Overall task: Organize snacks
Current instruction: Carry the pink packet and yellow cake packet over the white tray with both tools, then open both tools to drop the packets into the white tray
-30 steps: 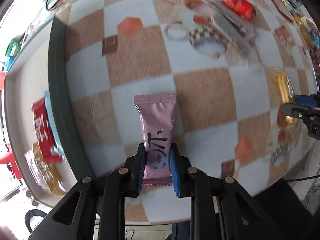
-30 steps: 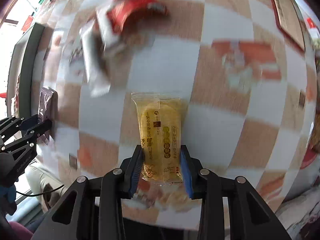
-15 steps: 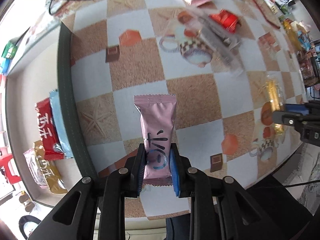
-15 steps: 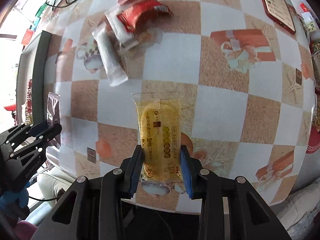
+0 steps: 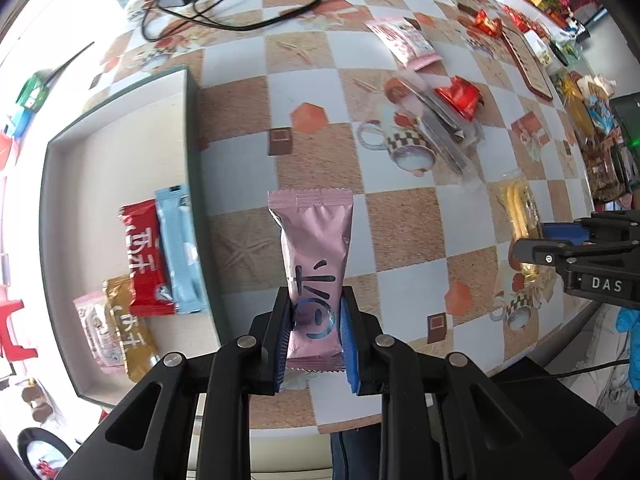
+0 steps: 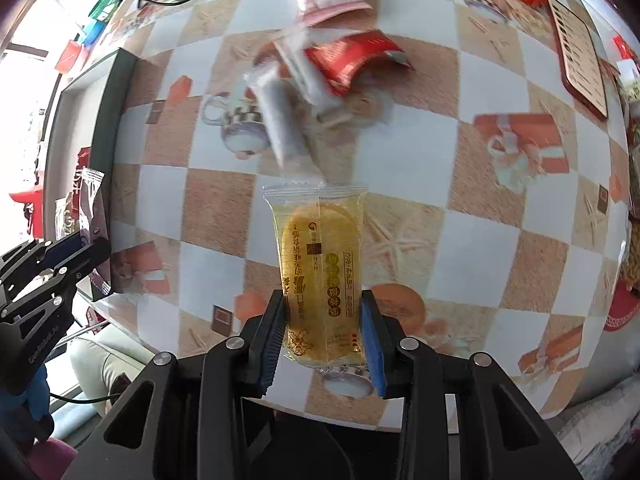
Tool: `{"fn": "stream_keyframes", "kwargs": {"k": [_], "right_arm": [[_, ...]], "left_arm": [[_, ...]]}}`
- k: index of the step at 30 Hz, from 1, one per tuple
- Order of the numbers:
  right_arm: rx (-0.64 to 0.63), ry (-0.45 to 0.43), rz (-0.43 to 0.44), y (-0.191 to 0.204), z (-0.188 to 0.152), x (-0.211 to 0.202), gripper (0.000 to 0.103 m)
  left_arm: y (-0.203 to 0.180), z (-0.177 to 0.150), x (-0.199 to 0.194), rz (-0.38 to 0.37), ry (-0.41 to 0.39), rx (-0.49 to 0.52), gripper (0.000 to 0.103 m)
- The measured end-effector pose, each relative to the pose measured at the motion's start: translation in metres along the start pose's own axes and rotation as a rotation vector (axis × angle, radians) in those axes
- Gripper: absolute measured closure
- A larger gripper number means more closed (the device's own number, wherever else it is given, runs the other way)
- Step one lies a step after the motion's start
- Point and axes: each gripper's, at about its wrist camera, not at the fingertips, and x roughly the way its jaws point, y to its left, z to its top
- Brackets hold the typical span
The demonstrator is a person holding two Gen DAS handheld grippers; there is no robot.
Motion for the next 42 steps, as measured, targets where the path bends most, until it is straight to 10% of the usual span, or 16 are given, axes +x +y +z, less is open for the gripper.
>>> {"fn": "stream_keyframes", "kwargs": {"k": [42], "right_arm": [[-0.388,-0.018,0.076,0.213,0.086,-0.012,0.065]], "left_arm": [[0.172,-0.046,-0.008,0.064,-0.1,-0.418,0.078]]}}
